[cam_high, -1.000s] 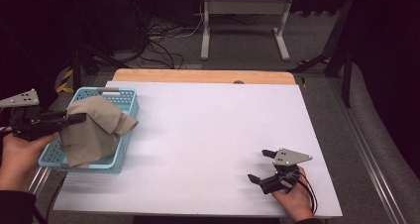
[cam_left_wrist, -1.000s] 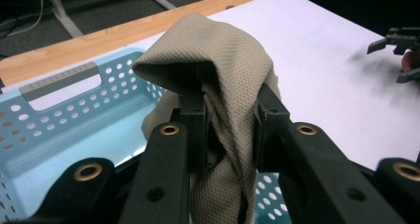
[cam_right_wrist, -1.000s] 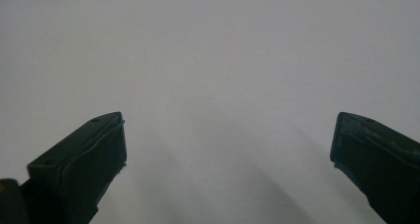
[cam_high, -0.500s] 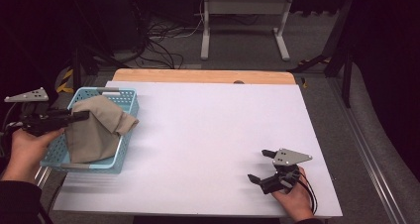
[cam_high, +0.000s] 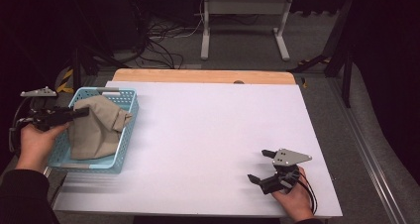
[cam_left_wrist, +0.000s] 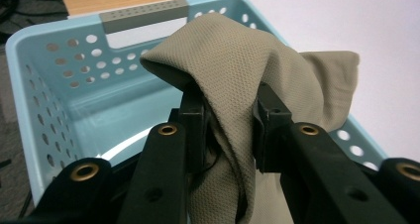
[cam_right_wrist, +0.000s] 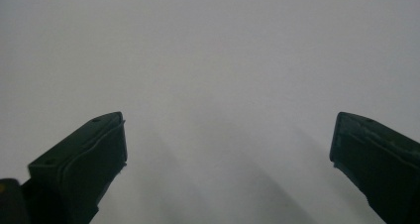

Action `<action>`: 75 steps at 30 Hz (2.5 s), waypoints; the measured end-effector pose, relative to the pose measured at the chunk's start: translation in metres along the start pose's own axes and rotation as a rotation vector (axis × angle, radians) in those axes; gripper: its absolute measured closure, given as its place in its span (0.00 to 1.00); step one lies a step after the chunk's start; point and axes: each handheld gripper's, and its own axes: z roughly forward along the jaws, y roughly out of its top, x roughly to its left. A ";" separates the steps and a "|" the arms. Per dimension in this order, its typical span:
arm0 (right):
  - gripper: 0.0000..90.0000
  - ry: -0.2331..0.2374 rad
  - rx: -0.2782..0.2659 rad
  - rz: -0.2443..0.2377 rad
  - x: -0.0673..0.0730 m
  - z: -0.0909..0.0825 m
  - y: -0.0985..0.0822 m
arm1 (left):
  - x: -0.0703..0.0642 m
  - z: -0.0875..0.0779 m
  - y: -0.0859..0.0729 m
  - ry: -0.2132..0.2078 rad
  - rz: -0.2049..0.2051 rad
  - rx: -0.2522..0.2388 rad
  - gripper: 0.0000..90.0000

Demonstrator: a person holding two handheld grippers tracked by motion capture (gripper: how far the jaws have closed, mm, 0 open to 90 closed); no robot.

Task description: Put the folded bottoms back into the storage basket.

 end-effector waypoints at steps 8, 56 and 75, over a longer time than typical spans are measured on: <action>0.02 0.003 -0.006 0.002 0.000 -0.001 0.000 | 0.006 0.021 0.004 0.070 -0.025 0.053 0.79; 0.02 0.006 -0.004 0.000 0.000 0.000 0.000 | -0.001 0.033 0.014 0.209 0.031 0.072 0.34; 0.02 0.007 -0.001 -0.003 0.000 0.000 0.000 | -0.051 0.037 -0.005 0.030 0.279 0.361 0.87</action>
